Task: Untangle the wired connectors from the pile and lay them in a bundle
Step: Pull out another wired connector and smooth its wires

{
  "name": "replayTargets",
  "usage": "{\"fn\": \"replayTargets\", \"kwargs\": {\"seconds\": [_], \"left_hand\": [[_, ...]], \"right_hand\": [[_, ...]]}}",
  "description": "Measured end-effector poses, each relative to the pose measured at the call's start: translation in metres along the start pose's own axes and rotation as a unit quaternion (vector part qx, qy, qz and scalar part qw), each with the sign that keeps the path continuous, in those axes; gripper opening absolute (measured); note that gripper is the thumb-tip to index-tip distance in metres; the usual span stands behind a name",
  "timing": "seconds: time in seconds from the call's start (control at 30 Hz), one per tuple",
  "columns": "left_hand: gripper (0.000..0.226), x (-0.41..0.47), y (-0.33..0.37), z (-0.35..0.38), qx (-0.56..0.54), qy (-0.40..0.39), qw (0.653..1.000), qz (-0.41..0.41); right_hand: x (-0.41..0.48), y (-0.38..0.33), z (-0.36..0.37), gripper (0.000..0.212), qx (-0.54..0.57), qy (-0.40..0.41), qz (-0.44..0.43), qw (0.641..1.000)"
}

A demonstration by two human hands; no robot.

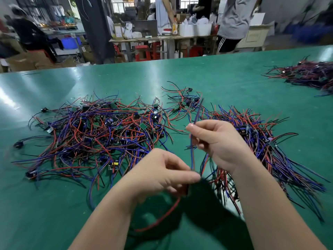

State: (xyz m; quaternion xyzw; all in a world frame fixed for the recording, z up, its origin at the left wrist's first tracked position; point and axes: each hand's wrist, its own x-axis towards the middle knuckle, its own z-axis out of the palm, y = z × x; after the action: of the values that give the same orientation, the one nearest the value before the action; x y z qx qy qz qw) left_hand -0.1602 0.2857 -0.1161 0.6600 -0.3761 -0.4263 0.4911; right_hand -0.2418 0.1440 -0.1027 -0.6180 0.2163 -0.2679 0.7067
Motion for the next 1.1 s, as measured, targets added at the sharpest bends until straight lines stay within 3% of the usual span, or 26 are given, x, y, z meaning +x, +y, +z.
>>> {"fn": "replayTargets", "kwargs": {"seconds": [0.07, 0.27, 0.4, 0.53, 0.63, 0.7, 0.77, 0.83, 0.9, 0.97, 1.1], "left_hand": [[0.015, 0.000, -0.003, 0.006, 0.029, -0.060, 0.998, -0.021], [0.015, -0.002, -0.004, 0.005, 0.052, -0.104, 0.993, -0.025], [0.019, -0.006, 0.000, 0.001, 0.037, -0.149, 0.988, 0.012], [0.012, -0.009, 0.005, -0.006, -0.014, -0.152, 0.987, 0.055], [0.018, -0.010, 0.007, -0.013, -0.079, -0.090, 0.987, 0.110], [0.030, -0.008, 0.008, -0.016, -0.195, -0.037, 0.967, 0.157], [0.036, -0.006, 0.010, -0.019, -0.313, 0.037, 0.926, 0.209], [0.030, -0.002, 0.010, -0.020, -0.353, 0.127, 0.891, 0.255], [0.023, 0.001, 0.010, -0.019, -0.313, 0.216, 0.880, 0.285], [0.023, 0.003, 0.006, -0.013, -0.184, 0.294, 0.882, 0.320], [0.027, 0.007, -0.004, 0.004, 0.021, 0.323, 0.887, 0.328]], "right_hand": [[0.003, -0.004, -0.005, 0.013, 0.037, 0.060, -0.002, 0.998], [0.003, -0.007, -0.011, 0.019, 0.063, 0.161, -0.025, 0.985], [0.004, -0.008, -0.013, 0.023, 0.106, 0.155, -0.017, 0.982], [0.004, -0.011, -0.015, 0.036, 0.219, 0.117, 0.069, 0.966], [0.004, -0.012, -0.013, 0.051, 0.251, 0.058, 0.126, 0.958], [0.002, -0.009, -0.009, 0.036, 0.163, 0.021, 0.143, 0.976], [-0.002, -0.005, -0.001, 0.011, 0.055, -0.045, 0.134, 0.988], [-0.007, 0.001, 0.006, 0.014, 0.001, -0.126, 0.116, 0.985], [-0.011, 0.005, 0.014, 0.020, 0.021, -0.169, 0.102, 0.980], [-0.011, 0.007, 0.021, 0.018, 0.106, -0.172, 0.088, 0.975], [-0.005, 0.007, 0.025, 0.017, 0.206, -0.090, 0.073, 0.972]]}}
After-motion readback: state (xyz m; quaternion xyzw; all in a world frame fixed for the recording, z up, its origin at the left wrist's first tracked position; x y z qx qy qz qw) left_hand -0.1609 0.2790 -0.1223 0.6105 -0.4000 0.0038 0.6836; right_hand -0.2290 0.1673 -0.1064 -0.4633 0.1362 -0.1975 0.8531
